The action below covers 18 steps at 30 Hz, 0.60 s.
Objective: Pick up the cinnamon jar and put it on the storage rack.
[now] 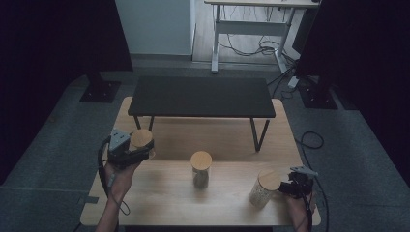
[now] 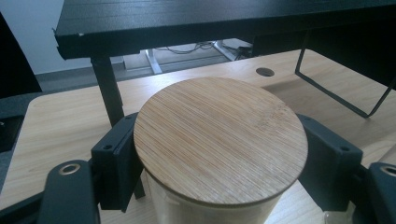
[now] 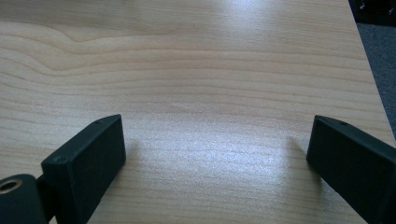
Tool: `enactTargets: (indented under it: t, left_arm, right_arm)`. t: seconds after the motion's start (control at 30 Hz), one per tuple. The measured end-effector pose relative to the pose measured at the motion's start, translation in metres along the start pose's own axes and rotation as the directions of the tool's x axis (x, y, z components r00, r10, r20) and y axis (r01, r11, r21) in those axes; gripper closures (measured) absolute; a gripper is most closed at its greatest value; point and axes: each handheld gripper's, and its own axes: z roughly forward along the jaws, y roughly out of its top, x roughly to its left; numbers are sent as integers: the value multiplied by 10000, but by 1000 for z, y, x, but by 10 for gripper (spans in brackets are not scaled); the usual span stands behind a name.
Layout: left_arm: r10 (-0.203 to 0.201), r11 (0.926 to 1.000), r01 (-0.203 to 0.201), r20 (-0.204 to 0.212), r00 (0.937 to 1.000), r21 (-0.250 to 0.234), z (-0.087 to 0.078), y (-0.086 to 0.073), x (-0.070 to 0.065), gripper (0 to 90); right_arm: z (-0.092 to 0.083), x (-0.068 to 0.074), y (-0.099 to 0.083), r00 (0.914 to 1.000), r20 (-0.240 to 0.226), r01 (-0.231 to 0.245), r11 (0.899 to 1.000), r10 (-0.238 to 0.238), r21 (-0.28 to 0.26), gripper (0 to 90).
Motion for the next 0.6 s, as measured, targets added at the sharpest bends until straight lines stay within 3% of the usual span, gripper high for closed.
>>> enactTargets:
  t: [0.6]
  left_arm:
    - [106,9999,-106,58,9999,-69,5,13,1,241]
  right_arm:
    - [0,0,0,10000,3,-4,10000,4,0,38]
